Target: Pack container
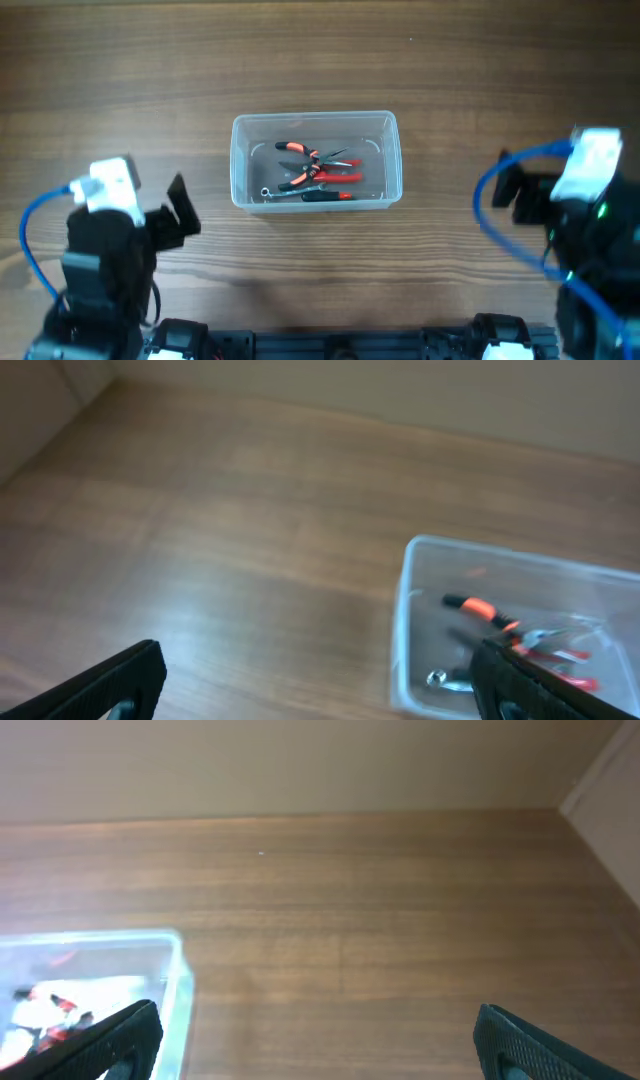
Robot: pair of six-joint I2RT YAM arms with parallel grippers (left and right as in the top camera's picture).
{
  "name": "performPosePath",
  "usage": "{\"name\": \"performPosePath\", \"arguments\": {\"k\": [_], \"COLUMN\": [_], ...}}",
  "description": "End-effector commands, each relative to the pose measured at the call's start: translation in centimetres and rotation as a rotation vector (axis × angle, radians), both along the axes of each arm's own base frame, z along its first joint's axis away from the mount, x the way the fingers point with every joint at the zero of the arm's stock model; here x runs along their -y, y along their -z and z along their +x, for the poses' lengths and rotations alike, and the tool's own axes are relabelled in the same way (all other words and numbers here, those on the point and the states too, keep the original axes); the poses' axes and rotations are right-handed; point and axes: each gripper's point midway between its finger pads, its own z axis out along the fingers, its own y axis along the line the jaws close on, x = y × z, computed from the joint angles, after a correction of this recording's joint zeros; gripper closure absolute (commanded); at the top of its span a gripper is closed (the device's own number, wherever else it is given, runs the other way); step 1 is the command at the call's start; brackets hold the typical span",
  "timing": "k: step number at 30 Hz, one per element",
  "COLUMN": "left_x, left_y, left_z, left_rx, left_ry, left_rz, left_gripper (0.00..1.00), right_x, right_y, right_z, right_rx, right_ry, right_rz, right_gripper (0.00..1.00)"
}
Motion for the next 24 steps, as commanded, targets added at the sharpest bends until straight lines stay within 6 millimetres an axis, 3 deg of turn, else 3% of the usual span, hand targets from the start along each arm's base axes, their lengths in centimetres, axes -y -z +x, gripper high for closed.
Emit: {"name": "performPosePath", "arguments": {"k": [1, 9, 24], "left_x": [-2.0, -2.3, -2.3], "left_y": [2.0, 3.4, 3.4], "left_z": [-2.0, -2.9, -3.0], "left_rx": [0.039, 0.069, 0.066], "left_ry": [-0.132, -0.153, -0.153], "left_rz": [-0.027, -0.052, -0.051], "left_gripper": [0.0, 0.0, 0.0], "right_x": [-0.8, -1.2, -1.2], "right_y": [3.7, 7.9, 8.5], "right_z": [-1.8, -3.2, -3.3], "right_rx": [-0.039, -0.115, -0.14], "right_ry": [-0.015, -0.021, -0.02], "right_rz": [0.026, 0.055, 0.057], "right_gripper": [0.0, 0.0, 0.0]}}
